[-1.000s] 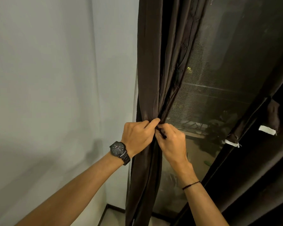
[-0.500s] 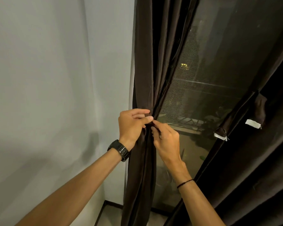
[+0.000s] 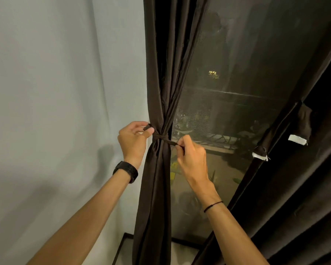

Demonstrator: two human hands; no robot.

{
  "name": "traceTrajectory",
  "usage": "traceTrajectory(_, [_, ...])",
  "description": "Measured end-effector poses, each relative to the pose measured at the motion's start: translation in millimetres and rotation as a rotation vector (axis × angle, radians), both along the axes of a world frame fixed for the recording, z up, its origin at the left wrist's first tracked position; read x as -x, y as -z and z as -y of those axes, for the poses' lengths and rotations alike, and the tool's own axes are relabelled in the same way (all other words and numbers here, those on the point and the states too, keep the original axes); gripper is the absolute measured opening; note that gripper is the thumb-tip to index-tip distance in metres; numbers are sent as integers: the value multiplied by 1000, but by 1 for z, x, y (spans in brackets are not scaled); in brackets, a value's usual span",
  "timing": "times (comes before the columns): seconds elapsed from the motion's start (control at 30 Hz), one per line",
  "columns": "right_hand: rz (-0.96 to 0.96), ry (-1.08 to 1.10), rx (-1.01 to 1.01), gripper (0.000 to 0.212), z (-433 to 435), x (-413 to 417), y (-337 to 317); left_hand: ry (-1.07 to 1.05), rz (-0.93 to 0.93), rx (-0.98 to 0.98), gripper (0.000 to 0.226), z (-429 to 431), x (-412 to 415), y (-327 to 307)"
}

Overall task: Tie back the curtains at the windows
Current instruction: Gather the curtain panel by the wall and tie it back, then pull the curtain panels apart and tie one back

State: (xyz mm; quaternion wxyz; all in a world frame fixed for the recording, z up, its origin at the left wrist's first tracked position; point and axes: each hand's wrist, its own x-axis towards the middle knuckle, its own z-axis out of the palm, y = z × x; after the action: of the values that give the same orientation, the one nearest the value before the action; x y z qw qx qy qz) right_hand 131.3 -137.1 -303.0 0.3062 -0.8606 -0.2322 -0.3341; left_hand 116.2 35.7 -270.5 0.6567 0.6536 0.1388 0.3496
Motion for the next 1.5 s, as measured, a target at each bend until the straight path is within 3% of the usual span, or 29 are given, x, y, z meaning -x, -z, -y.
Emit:
traceTrajectory(0.1, [54,8,74,16,8,0,-15,-92,79,-526,20,-9,-3,-3])
traceTrajectory(0.3, [247,218,253,48,32,-6,-76,-122,504,-1245,25,12,-25,-61])
traceTrajectory(0.43, [315,433,297,68,71,-12,-132,-262,501,-1493,58,54,-43,-124])
traceTrajectory(0.7, [449,693,307,72,190,0,-221,-221,449,-1522,74,154,-60,-206])
traceTrajectory(0.93, [472,769,330,71,303,6,-264,-174,455,-1464,78,262,-62,-257])
traceTrajectory(1.1, [509,732,326,67,357,9,-282,-30,431,-1295,63,332,-59,-296])
traceTrajectory(1.2, [541,717,321,65,381,10,-292,41,360,-1183,69,360,-53,-320])
traceTrajectory(1.33, [552,826,191,70,411,10,-314,9,286,-1143,92,385,-44,-347])
traceTrajectory(1.5, [520,790,-40,80,435,-6,-349,56,291,-979,87,391,-45,-371])
